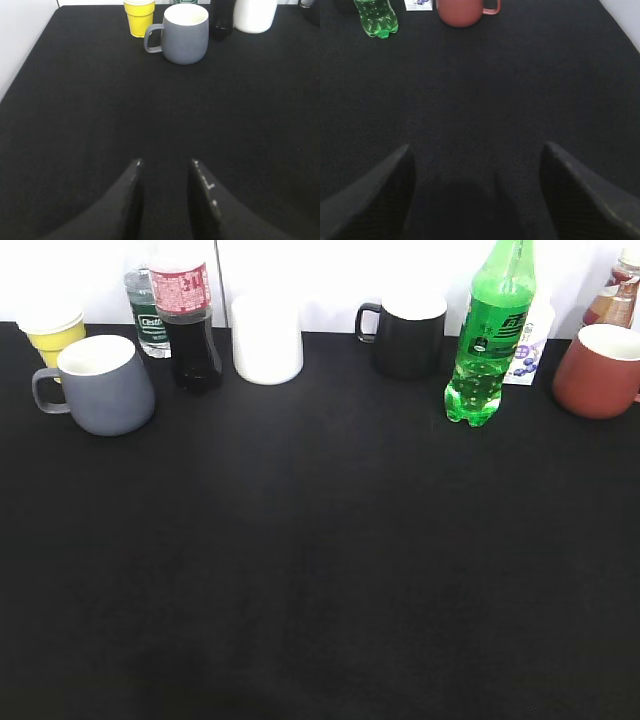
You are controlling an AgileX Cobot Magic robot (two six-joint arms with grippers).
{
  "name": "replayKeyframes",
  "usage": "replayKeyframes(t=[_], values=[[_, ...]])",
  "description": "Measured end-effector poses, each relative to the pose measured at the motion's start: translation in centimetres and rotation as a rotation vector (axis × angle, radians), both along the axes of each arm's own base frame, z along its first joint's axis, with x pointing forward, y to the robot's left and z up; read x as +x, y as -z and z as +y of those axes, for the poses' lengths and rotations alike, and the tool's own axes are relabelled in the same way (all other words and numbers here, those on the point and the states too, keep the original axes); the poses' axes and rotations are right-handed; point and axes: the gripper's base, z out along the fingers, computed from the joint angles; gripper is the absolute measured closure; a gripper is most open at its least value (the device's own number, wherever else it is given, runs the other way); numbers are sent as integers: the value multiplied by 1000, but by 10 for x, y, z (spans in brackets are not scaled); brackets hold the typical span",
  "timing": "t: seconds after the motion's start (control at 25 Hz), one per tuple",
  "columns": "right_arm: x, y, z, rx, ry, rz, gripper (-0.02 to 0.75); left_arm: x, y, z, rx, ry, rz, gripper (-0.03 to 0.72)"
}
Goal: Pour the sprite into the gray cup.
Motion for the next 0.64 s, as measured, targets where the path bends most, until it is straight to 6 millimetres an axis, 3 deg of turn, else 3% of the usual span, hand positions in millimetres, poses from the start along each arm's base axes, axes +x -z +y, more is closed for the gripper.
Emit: replayKeyframes(t=[0.64], values=[[0,0,0,0,0,0,151,0,0,0,0,0,1,460]])
